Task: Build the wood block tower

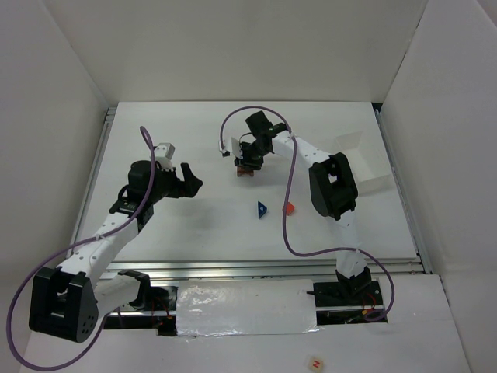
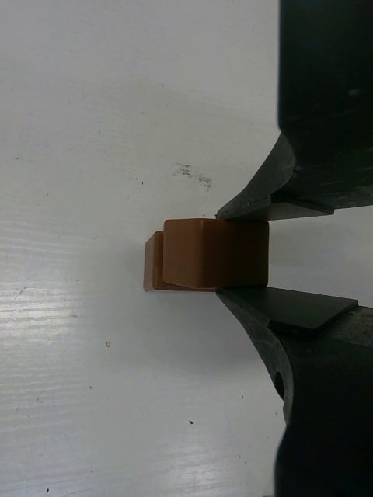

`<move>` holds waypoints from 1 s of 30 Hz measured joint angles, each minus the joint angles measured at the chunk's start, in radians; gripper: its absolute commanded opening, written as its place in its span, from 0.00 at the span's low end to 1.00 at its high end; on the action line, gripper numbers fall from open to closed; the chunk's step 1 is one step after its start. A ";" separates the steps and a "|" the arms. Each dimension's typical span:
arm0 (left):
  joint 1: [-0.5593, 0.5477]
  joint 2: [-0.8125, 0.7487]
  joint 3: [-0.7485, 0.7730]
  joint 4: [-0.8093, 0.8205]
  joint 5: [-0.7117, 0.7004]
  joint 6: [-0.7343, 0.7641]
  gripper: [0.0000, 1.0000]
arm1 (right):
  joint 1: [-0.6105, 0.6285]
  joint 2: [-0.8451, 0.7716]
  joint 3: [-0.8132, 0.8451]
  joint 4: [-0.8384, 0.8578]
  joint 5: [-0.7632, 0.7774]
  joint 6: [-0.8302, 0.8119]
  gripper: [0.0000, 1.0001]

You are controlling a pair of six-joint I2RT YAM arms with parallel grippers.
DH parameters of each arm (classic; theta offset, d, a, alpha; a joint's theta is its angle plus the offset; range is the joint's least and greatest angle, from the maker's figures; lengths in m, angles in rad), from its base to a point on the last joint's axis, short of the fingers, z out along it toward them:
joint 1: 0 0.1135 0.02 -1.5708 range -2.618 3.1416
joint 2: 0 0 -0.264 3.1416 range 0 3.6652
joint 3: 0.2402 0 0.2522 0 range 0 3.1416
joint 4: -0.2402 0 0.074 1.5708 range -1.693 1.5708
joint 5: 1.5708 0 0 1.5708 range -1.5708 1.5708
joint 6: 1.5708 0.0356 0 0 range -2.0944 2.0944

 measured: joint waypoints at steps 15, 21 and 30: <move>0.000 0.004 0.000 0.000 0.000 0.000 0.99 | 0.002 0.002 -0.002 0.003 0.011 0.000 0.19; 0.000 0.004 0.000 0.001 0.000 0.000 0.99 | 0.002 0.002 -0.002 0.003 0.011 0.000 0.20; 0.000 0.017 0.000 0.002 0.010 0.000 0.99 | 0.005 0.002 -0.004 0.008 0.011 0.004 0.19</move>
